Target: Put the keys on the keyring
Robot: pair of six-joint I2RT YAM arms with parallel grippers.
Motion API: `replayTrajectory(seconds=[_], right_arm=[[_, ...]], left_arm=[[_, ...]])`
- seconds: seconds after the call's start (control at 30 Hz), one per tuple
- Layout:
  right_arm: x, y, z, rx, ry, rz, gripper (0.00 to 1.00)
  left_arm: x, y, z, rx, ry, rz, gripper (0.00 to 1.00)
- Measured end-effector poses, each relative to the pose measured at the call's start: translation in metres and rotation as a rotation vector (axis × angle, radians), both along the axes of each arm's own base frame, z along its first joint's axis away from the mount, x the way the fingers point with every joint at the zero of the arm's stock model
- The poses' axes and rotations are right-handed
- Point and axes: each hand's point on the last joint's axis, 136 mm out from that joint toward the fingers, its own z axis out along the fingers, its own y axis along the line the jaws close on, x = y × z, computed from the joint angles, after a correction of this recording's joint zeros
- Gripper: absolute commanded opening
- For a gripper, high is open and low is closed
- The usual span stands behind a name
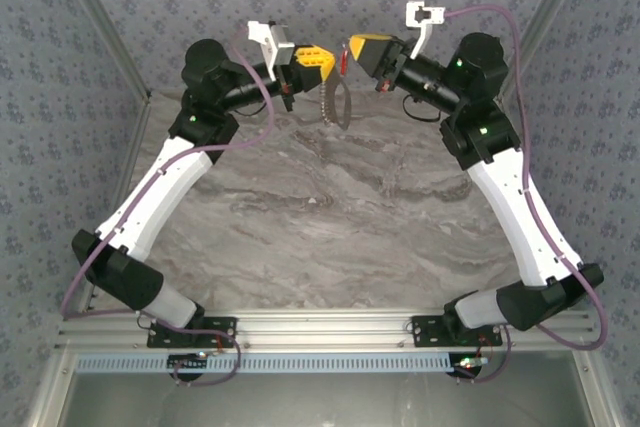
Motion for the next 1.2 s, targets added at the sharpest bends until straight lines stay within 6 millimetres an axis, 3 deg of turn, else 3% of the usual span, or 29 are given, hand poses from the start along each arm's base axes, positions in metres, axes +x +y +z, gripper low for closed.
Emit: replayTrajectory(seconds=[0.23, 0.43, 0.73, 1.2], right_arm=[[0.002, 0.010, -0.012, -0.038, 0.017, 0.013, 0.00], [0.004, 0.006, -0.019, -0.072, 0.023, -0.017, 0.00], [-0.010, -0.007, -0.009, -0.085, -0.014, -0.050, 0.00], [-0.007, 0.008, -0.016, -0.097, 0.000, -0.020, 0.00]], left_arm=[[0.002, -0.001, -0.003, 0.008, 0.005, 0.002, 0.00], [0.003, 0.000, -0.003, 0.006, 0.006, 0.009, 0.00], [0.004, 0.000, -0.002, 0.002, 0.009, 0.013, 0.00], [0.003, 0.000, -0.001, -0.007, 0.024, 0.008, 0.00]])
